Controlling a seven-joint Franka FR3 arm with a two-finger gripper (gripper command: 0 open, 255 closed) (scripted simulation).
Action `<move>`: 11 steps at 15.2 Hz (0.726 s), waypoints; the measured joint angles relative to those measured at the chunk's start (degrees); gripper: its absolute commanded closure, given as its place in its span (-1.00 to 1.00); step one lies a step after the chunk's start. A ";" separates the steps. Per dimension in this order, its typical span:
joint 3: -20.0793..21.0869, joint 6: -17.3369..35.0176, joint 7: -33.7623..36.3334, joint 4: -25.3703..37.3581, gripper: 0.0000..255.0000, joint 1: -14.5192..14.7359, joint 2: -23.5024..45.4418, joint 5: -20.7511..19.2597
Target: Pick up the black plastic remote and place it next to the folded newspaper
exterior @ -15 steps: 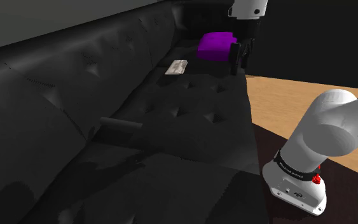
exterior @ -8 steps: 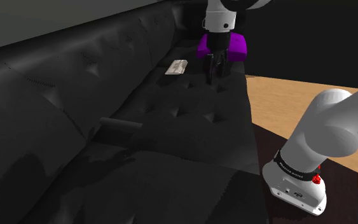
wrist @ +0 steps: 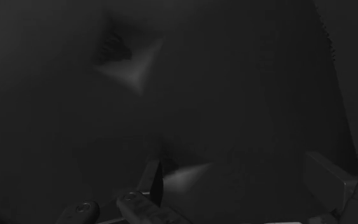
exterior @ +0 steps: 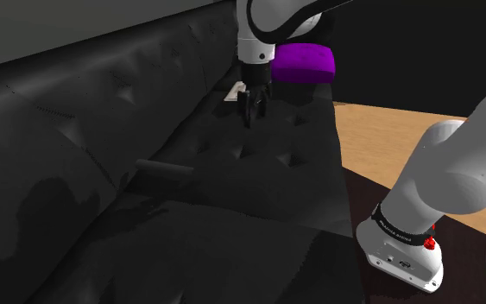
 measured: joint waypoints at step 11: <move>4.53 6.88 2.82 16.52 -1.00 3.86 21.81 -1.97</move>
